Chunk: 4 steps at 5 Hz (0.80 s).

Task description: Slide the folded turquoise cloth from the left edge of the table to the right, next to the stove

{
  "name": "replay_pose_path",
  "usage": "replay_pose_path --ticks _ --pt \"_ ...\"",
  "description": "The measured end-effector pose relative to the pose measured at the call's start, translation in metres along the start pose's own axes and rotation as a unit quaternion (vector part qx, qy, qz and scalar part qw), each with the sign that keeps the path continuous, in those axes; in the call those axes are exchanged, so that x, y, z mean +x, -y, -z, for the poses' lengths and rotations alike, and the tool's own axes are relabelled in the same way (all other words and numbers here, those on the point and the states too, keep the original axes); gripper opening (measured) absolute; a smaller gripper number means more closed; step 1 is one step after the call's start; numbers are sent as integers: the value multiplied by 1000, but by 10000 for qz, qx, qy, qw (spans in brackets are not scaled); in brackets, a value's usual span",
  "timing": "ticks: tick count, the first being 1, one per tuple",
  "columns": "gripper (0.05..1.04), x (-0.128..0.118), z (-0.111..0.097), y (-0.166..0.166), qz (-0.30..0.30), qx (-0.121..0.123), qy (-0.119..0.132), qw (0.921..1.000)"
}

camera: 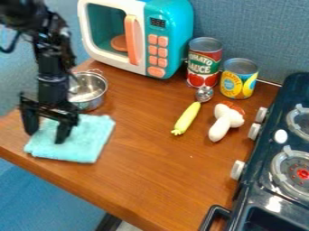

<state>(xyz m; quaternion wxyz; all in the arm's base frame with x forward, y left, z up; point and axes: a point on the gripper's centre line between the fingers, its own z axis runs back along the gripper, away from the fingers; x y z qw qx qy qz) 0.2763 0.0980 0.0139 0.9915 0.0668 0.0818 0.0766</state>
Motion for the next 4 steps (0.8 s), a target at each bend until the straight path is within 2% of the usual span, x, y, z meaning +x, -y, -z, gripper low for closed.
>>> replay_pose_path --ticks 1,2,3,4 --pt "1002 -11 -5 49 878 140 -71 9960" --pt "1002 -14 -7 77 1226 10 -78 9924" --pt "1002 -13 -8 96 1361 -349 -79 9901" --pt "1001 -2 -13 113 1578 -357 37 9868"
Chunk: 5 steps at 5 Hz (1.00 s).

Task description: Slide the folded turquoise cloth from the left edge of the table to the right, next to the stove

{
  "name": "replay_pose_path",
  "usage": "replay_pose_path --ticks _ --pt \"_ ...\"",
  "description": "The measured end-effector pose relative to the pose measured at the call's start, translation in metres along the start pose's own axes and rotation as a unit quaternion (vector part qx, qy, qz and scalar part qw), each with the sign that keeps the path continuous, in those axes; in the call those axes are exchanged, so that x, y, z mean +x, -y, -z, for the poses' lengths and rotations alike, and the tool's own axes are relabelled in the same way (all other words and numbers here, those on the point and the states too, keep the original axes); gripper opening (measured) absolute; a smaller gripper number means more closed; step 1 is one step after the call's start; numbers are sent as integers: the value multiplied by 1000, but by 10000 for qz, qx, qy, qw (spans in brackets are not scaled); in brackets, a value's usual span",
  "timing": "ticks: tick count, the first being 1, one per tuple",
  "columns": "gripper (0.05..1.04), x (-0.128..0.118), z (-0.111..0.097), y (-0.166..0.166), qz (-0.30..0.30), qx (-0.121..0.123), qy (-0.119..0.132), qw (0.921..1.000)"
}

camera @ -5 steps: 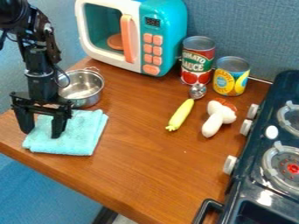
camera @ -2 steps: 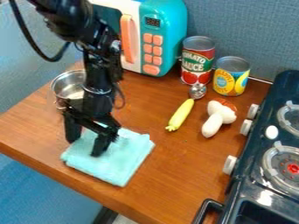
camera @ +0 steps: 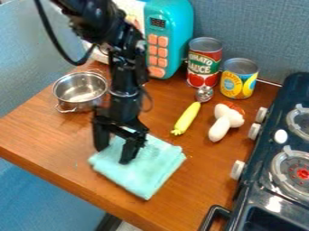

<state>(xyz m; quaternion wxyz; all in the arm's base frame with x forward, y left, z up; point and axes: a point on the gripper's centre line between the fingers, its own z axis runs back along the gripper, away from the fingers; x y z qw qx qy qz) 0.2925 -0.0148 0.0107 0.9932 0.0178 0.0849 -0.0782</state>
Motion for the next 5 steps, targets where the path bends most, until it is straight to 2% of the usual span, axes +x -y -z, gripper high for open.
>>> replay_pose_path --ticks 2,3,4,5 --pt "1001 10 -2 42 664 132 -6 9977" --pt "1001 9 -3 50 669 154 -17 9976" --pt "1001 1 -7 44 218 109 -9 9997" --pt "1001 -5 -33 21 -440 28 195 9988"
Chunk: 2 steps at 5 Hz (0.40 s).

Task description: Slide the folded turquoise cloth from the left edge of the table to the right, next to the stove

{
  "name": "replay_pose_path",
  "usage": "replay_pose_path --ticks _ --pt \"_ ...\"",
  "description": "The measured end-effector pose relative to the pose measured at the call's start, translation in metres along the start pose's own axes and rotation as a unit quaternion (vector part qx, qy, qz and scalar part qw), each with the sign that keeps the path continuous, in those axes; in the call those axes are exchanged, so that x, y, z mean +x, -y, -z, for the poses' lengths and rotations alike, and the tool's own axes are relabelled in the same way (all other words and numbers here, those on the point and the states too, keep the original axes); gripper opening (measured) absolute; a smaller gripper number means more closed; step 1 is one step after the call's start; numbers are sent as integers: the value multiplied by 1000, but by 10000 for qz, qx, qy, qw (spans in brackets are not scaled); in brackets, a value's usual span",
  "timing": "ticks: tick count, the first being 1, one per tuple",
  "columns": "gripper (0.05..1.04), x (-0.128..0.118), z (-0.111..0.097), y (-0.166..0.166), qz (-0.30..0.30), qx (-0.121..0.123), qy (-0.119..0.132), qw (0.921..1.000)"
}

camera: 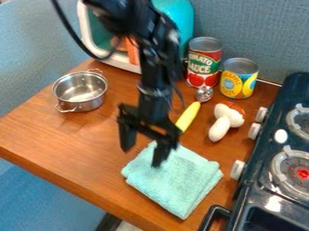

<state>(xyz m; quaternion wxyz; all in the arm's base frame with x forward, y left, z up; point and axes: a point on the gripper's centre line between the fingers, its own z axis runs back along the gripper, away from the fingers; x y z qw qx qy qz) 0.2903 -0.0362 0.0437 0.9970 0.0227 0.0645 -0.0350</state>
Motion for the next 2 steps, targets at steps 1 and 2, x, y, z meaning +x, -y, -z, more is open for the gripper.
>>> replay_pose_path --ticks 1,2 --pt "1001 -5 -15 -20 -502 -124 -251 9983" --pt "1001 -1 -23 -30 -614 -182 -219 9977"
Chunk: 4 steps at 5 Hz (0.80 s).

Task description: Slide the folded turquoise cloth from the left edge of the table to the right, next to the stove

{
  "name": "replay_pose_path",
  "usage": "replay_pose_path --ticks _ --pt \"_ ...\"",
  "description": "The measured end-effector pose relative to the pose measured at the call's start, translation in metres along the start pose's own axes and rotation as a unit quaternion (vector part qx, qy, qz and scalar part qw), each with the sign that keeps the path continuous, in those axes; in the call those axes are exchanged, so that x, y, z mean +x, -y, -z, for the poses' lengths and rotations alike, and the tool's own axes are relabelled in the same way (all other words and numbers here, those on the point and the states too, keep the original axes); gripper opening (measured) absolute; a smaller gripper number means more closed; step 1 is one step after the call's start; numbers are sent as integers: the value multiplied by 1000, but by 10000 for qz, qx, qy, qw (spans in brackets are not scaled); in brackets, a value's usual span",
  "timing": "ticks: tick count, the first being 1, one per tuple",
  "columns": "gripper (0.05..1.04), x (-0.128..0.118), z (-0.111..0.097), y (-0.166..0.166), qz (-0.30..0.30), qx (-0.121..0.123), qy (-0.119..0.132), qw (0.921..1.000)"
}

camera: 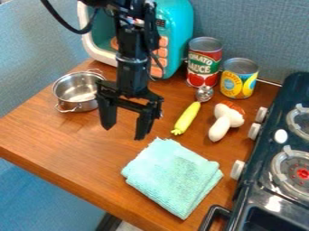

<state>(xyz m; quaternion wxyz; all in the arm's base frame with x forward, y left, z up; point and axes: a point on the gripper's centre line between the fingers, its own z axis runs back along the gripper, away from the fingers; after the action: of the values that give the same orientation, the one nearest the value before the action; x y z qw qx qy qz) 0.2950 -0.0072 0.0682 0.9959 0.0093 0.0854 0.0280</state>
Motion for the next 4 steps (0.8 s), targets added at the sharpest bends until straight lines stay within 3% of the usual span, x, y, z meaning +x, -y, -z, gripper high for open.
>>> replay_pose_path --ticks 1,2,4 --pt "1001 9 -13 -22 48 133 132 9998" --pt "1001 17 -13 -31 391 203 98 9990" --pt "1001 17 -13 -31 409 210 83 9989"
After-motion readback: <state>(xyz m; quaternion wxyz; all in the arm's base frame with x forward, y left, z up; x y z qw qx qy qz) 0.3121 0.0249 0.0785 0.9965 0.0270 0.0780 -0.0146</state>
